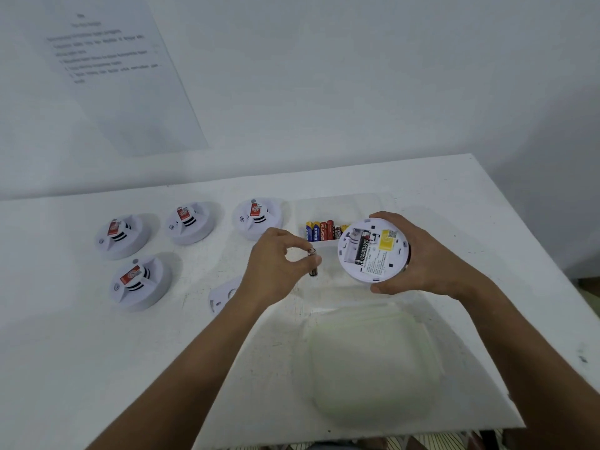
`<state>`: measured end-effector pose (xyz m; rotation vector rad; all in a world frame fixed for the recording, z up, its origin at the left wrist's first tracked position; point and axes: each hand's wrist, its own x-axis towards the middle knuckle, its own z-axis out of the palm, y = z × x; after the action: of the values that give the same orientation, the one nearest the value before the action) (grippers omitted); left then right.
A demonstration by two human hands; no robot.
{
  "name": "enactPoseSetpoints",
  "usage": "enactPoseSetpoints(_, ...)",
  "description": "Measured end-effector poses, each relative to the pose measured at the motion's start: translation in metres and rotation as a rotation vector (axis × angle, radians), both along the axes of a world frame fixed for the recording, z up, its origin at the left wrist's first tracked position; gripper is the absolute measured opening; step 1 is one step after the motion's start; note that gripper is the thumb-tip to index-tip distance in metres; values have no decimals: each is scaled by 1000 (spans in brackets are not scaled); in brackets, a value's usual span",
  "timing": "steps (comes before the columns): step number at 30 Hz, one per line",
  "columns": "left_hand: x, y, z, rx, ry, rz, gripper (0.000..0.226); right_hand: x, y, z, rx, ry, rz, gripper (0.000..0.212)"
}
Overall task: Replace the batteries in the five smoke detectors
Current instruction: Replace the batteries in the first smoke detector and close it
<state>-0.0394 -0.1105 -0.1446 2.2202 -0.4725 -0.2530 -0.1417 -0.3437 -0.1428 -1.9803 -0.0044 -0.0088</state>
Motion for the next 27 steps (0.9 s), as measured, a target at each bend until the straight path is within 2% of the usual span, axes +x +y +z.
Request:
enactPoseSetpoints(4,6,-8,-10,188,65,-112,16,0,-1,-1,-8,1,1,92)
enactPoseSetpoints(7,10,-14,-15,294,97,-123,19,1,-1,-3,-17,3,5,94)
enactPoseSetpoints(15,11,-30,-16,629,-67,-134,20,1,-1,-5,-17,1,-6,93)
enactPoseSetpoints(19,10,-29,-13,587,-27,-132,19,0,-2,-6,-6,5,-8,93)
enactPoseSetpoints(23,3,-20,6,412,26,-119,23,1,-1,-5,-11,-3,-1,93)
enactPoseSetpoints(25,0,-16,22,331,-41,-85,24,1,0,-3,-11,-3,4,94)
enactPoseSetpoints(27,-2,-15,37,224,-127,-147,24,1,1,-1,-12,-9,17,95)
